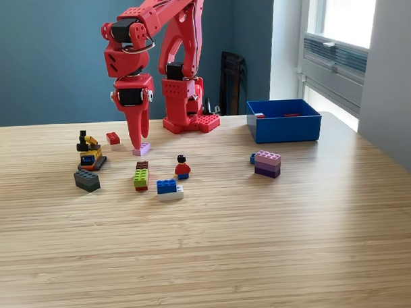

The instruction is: Grasp a lego block and put it in the bin.

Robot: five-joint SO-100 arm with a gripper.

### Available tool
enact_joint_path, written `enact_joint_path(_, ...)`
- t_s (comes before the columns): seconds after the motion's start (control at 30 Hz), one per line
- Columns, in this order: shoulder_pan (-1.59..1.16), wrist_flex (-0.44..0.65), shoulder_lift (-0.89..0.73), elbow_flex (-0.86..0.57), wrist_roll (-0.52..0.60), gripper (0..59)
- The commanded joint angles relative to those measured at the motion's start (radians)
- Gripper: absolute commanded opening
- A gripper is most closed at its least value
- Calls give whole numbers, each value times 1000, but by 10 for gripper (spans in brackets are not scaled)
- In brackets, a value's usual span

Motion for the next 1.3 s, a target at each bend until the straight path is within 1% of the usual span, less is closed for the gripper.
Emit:
enact_joint_path(0.03,-6,12,34,-40,-14,275)
enact_joint_path(0.2,-3,158,38,-158,-3,264)
enact_joint_path(0.3,3,213,46,-221,3,263)
enact_joint_path(0.43,23,242,48,-258,12,263)
enact_joint_path(0.67,130,242,48,-259,0,255)
enact_joint_path(0.77,202,235,48,-275,8,246)
enact_joint_path(0.83,255,209,48,-290,43,232)
enact_joint_path(0.97,342,109,48,-281,130,198)
enact_joint_path(1.03,376,52,48,-247,152,198)
enact_joint_path(1.1,397,20,48,-209,152,196)
enact_joint_path(1.3,416,-35,48,-89,97,189)
